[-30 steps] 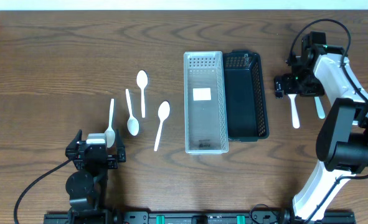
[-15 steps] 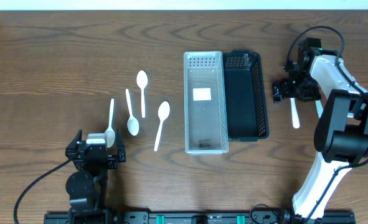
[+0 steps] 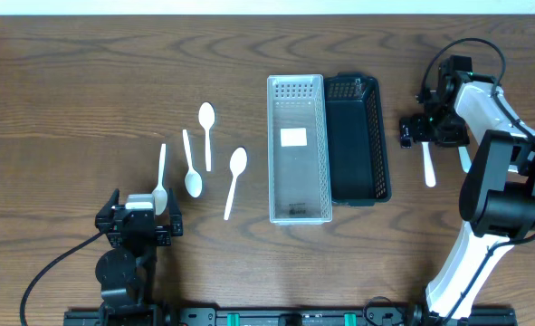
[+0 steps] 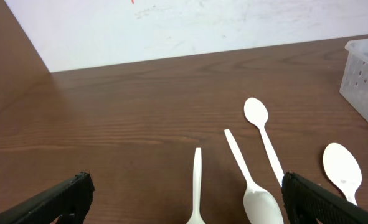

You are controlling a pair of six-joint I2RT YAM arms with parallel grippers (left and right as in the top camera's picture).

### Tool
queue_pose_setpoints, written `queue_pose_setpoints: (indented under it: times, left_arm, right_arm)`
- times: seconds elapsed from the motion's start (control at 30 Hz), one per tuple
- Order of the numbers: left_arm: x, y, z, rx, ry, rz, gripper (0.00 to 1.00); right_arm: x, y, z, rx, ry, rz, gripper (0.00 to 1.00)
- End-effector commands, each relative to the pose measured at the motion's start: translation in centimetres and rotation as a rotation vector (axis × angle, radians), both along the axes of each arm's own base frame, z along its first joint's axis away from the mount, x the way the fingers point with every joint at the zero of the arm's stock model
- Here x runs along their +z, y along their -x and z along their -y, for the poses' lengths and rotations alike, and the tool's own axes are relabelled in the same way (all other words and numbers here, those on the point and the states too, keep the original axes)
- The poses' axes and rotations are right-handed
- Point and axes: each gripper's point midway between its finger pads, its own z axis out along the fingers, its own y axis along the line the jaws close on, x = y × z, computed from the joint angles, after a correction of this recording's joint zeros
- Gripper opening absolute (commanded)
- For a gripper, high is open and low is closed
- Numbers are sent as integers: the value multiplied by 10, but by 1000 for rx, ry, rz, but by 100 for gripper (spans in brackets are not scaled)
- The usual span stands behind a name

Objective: Pack container
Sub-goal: 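Lower the right gripper and grasp the white spoon handle, then carry the spoon left and drop it into the black tray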

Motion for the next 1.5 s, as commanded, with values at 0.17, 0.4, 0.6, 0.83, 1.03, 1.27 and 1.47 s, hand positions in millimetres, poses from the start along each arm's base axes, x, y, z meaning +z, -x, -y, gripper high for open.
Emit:
queue_pose_setpoints:
  times: [0.17,0.4,0.6,0.83,1.03,1.27,1.47]
  left_arm:
    - [-14,0,-1,3,8,-30,98]
    - [-14,0,-1,3,8,-30,98]
    - [-14,0,-1,3,8,-30,98]
    - [-14,0,-1,3,8,-30,98]
    - [-14,0,-1,3,8,-30,98]
    - [-14,0,-1,3,8,-30,98]
    - [-14,0,-1,3,8,-30,98]
  right_arm:
    - [-14,13,3,-1,11,-32,99]
    - [-17,16,4,-4,11,-35,95]
    - [-17,16,8,-15,11,-34,55]
    - [-17,16,8,-17,11,-33,37]
    - [-17,20,12,-55,26,-47,27]
    - [-17,26,11,-57,25,-71,17]
    - [-17,26,11,-57,25,-71,2]
